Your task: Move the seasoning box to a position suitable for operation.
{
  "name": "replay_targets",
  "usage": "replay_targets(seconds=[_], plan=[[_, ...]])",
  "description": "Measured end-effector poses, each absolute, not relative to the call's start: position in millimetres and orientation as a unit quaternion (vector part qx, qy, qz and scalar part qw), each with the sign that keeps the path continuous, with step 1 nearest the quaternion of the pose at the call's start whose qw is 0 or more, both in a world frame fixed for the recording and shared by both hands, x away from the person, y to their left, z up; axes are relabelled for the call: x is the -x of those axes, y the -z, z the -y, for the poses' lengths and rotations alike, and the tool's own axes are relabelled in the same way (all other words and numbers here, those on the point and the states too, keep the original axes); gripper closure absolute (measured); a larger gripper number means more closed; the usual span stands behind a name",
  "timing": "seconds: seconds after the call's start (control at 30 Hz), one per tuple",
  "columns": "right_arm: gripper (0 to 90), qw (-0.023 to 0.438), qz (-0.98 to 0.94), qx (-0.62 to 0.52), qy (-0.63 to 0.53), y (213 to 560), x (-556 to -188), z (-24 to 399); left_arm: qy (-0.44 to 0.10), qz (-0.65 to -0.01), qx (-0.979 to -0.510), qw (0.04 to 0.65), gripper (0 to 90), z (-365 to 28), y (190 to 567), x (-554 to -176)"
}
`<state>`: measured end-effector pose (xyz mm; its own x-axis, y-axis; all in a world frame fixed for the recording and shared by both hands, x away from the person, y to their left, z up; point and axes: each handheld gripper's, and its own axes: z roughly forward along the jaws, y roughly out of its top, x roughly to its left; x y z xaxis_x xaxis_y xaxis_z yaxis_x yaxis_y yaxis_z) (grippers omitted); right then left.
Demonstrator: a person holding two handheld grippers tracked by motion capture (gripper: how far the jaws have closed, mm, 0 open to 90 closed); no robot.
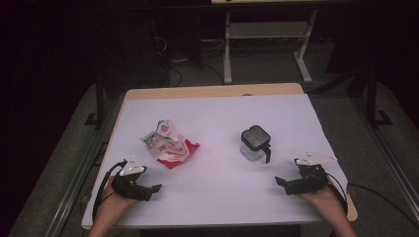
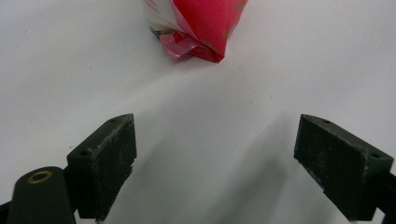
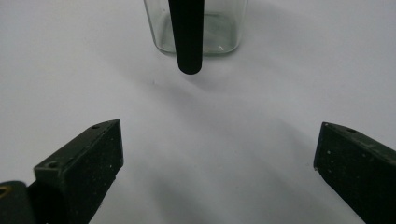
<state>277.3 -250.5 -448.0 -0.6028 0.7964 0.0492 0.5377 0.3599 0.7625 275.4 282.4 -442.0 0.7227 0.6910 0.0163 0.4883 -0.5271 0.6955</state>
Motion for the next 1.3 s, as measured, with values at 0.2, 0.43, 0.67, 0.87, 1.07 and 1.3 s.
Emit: replay_targets(seconds=[0.2,0.43,0.67,0.87,1.07,1.3], plan=[[1.1,0.162,-0.811,-0.408,-0.388,446,-279,246,-0.145,-0.353,-0.855,0.351,12.5,-284,440,-272],[1.1,0.152,-0.806,-0.418,-0.392,438,-286,241,-0.148,-0.351,-0.86,0.34,12.5,-288,441,-271],[1.0,0.144,-0.813,-0.414,-0.383,427,-291,234,-0.155,-0.362,-0.851,0.348,12.5,-295,438,-270],[1.0,0.141,-0.818,-0.415,-0.372,420,-296,229,-0.154,-0.361,-0.851,0.348,12.5,-293,439,-267],[1.0,0.129,-0.823,-0.415,-0.367,405,-303,228,-0.154,-0.366,-0.843,0.363,12.5,-293,437,-264],[1.0,0.128,-0.835,-0.409,-0.345,386,-318,220,-0.155,-0.367,-0.84,0.368,12.7,-295,438,-264]])
